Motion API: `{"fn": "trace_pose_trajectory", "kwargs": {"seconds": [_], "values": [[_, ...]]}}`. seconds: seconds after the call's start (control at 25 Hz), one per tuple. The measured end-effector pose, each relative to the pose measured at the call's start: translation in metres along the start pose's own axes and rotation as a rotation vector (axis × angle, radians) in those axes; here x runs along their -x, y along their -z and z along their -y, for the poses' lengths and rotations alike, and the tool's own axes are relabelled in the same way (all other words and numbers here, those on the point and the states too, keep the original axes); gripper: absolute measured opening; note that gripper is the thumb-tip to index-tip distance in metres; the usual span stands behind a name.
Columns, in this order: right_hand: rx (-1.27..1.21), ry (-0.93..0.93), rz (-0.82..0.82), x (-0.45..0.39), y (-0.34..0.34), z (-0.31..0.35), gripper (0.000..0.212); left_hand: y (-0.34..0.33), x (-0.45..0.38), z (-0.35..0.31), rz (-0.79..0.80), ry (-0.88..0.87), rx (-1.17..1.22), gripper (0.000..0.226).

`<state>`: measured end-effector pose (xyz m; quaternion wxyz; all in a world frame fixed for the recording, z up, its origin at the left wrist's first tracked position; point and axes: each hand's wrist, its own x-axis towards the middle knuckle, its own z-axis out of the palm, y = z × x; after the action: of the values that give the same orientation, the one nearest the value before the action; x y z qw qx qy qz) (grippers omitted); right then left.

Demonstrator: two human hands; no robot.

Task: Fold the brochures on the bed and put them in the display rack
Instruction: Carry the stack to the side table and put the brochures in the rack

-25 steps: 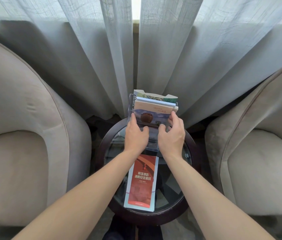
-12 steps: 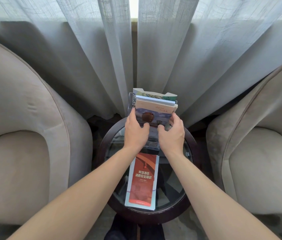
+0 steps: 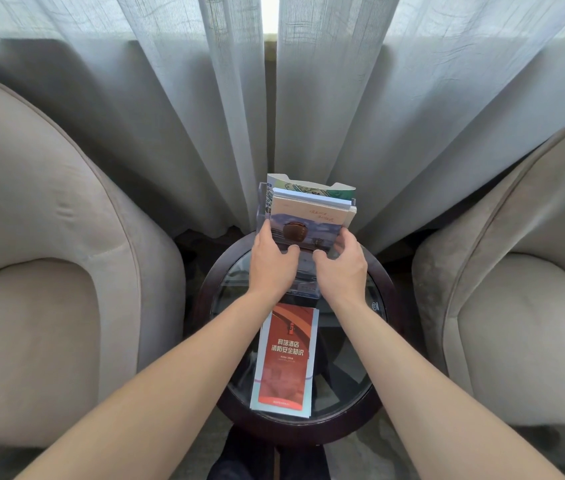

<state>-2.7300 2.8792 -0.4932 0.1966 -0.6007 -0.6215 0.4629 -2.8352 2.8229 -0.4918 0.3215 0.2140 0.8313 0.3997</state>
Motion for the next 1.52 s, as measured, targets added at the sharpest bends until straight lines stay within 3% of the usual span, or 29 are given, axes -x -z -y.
{"fn": "trace_pose_trajectory", "kwargs": {"seconds": [0.56, 0.72, 0.8, 0.92, 1.12, 1.24, 1.4, 1.52], "values": [[0.046, -0.015, 0.034, 0.000, 0.002, -0.007, 0.057, -0.002, -0.006, 0.015, -0.010, 0.000, -0.011, 0.062], [0.095, -0.048, -0.051, 0.009, 0.004, -0.018, 0.041, 0.000, 0.004, 0.030, -0.065, 0.004, -0.040, 0.048], [0.222, -0.067, 0.034, 0.018, 0.005, -0.034, 0.027, 0.003, 0.013, 0.047, -0.073, 0.010, -0.081, 0.037], [0.424, -0.157, 0.201, 0.032, 0.001, -0.068, 0.022, 0.005, 0.024, 0.081, -0.009, 0.090, -0.157, 0.029], [0.481, -0.373, 0.412, 0.055, -0.019, -0.134, 0.048, -0.016, 0.050, 0.143, 0.236, 0.375, -0.250, 0.062], [0.423, -0.388, 0.330, 0.061, -0.030, -0.151, 0.049, -0.036, 0.067, 0.156, 0.155, 0.381, -0.255, 0.068], [0.327, -0.419, 0.328, 0.060, -0.042, -0.150, 0.022, -0.054, 0.073, 0.147, 0.062, 0.438, -0.145, 0.061], [0.268, -0.448, 0.325, 0.060, -0.042, -0.150, 0.023, -0.047, 0.059, 0.152, 0.055, 0.549, -0.041, 0.058]]}}
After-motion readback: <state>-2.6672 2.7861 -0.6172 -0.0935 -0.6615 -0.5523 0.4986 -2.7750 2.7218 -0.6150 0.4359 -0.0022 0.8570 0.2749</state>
